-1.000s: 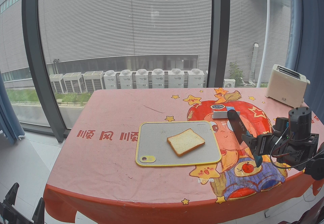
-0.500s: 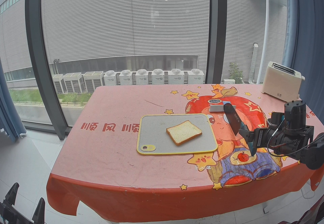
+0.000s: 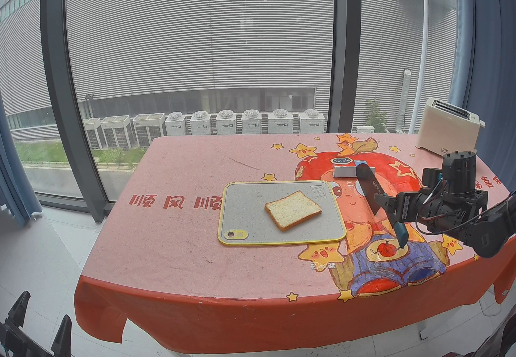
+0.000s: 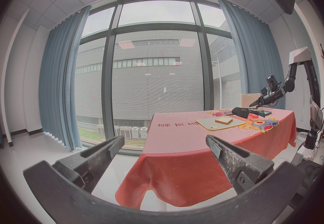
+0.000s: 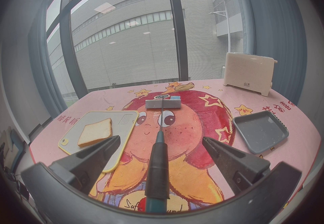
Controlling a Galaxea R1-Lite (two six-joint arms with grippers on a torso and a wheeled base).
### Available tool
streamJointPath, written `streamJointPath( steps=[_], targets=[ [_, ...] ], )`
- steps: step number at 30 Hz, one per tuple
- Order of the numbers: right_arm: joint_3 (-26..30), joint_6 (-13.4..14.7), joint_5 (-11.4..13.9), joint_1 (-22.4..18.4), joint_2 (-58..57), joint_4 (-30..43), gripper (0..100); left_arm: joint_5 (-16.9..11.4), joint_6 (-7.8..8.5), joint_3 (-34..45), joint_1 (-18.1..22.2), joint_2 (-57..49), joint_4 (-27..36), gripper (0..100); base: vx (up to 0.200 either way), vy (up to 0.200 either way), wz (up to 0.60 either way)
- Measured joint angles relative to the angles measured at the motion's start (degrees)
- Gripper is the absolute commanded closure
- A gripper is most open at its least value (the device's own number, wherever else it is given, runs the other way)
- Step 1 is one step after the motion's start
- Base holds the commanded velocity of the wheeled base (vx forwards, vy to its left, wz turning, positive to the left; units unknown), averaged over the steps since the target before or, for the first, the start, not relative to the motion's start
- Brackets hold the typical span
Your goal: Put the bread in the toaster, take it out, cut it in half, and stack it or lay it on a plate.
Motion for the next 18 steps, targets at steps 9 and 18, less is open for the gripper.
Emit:
streamJointPath(
  steps=[9, 18],
  targets=[
    [-0.8, 0.0, -0.4, 0.7, 2.6, -0.2, 0, 0.0, -0.02, 0.0, 0.0, 0.0, 0.0, 0, 0.000, 0.000, 0.00],
    [-1.5, 0.1, -0.4, 1.4, 4.3, -0.2, 0, 0.0, -0.02, 0.0, 0.1, 0.0, 0.0, 0, 0.000, 0.000, 0.00]
  ],
)
